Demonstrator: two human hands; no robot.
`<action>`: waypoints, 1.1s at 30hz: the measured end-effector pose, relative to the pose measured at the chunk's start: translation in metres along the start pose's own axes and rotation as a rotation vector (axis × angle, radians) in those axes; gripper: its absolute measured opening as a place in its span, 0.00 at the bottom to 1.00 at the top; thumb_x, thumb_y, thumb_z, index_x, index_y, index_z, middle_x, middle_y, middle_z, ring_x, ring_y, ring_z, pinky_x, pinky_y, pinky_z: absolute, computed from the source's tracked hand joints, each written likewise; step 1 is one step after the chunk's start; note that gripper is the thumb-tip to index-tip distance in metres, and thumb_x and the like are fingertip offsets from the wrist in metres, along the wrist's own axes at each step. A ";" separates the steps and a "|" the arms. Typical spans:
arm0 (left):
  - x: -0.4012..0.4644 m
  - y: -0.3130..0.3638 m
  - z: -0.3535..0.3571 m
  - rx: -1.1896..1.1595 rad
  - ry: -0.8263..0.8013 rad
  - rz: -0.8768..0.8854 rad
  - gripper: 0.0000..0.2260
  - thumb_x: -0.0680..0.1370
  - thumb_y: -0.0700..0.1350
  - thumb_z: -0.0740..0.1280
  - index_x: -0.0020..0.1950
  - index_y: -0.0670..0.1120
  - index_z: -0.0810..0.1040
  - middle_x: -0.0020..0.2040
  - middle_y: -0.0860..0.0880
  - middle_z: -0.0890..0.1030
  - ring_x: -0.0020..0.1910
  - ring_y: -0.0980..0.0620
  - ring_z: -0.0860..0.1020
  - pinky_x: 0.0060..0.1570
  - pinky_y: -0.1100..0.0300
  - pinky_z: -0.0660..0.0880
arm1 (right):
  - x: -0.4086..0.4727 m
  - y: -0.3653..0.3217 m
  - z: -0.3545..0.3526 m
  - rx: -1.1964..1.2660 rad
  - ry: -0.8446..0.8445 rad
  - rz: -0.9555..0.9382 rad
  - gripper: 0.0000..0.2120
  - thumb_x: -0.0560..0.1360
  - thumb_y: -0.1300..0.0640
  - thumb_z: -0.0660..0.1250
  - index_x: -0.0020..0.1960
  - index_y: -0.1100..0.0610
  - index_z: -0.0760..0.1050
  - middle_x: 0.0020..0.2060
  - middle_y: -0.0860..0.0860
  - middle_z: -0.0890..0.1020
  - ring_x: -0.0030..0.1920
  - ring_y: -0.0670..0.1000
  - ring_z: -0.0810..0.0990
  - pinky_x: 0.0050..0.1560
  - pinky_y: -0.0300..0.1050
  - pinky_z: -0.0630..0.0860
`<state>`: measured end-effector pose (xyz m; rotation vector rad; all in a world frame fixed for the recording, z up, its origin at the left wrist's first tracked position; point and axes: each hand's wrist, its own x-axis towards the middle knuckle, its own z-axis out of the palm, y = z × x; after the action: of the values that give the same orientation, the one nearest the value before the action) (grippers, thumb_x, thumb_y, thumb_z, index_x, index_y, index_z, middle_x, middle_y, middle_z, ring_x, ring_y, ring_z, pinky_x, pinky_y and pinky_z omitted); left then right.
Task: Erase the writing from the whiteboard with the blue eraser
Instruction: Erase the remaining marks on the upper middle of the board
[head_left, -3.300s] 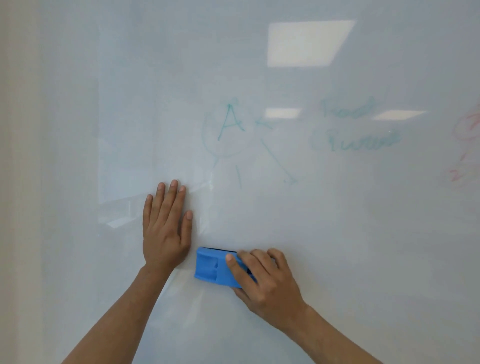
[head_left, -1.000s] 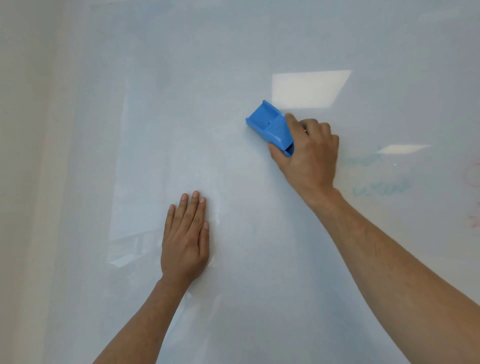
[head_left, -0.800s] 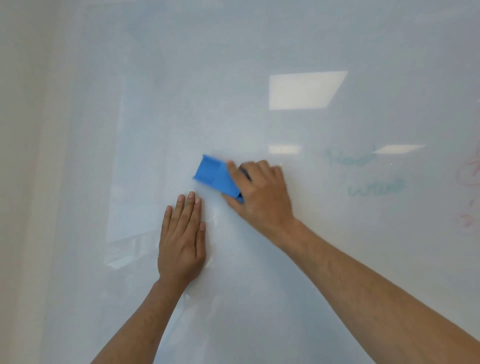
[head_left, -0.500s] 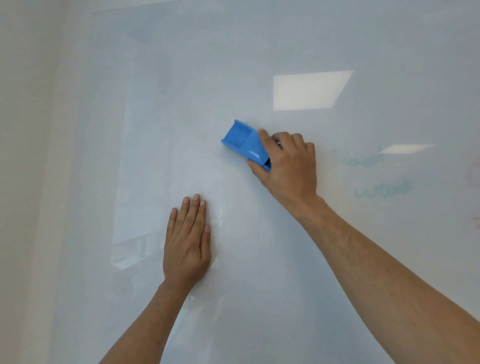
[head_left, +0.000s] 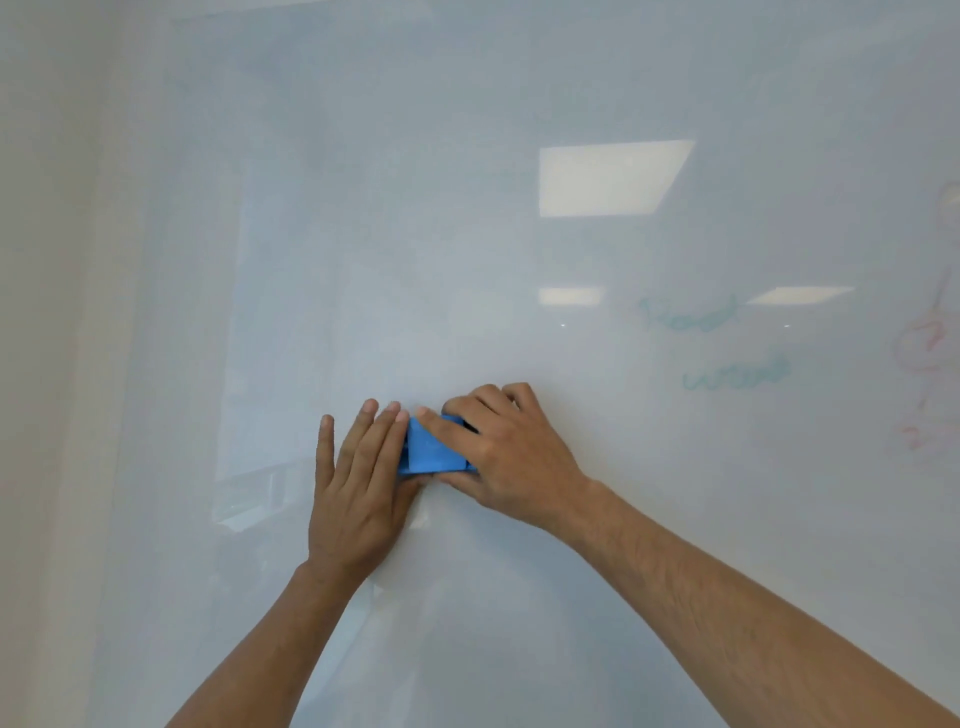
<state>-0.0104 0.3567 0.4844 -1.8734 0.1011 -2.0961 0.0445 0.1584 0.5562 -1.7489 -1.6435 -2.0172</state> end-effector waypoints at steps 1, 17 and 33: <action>-0.005 0.002 -0.004 -0.019 -0.006 0.025 0.22 0.84 0.51 0.57 0.74 0.40 0.64 0.72 0.42 0.71 0.74 0.43 0.65 0.74 0.38 0.57 | -0.006 0.001 -0.001 0.036 -0.028 -0.038 0.24 0.77 0.44 0.68 0.69 0.54 0.75 0.55 0.51 0.81 0.52 0.55 0.79 0.50 0.52 0.74; -0.045 0.058 -0.019 -0.052 -0.236 0.171 0.31 0.75 0.55 0.62 0.78 0.56 0.58 0.55 0.44 0.71 0.45 0.44 0.71 0.46 0.52 0.63 | -0.084 0.083 -0.014 -0.231 0.252 0.323 0.20 0.80 0.47 0.63 0.65 0.57 0.78 0.67 0.56 0.77 0.68 0.58 0.75 0.65 0.59 0.68; -0.020 0.045 -0.015 -0.139 -0.040 -0.375 0.26 0.77 0.55 0.62 0.74 0.49 0.67 0.54 0.39 0.71 0.49 0.44 0.69 0.52 0.51 0.64 | -0.083 0.083 -0.012 -0.239 0.251 0.356 0.20 0.80 0.47 0.62 0.66 0.57 0.77 0.68 0.56 0.77 0.71 0.58 0.72 0.71 0.63 0.64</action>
<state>-0.0144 0.3178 0.4517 -2.1544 -0.1278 -2.3415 0.1163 0.0647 0.5537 -1.6218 -0.9769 -2.2101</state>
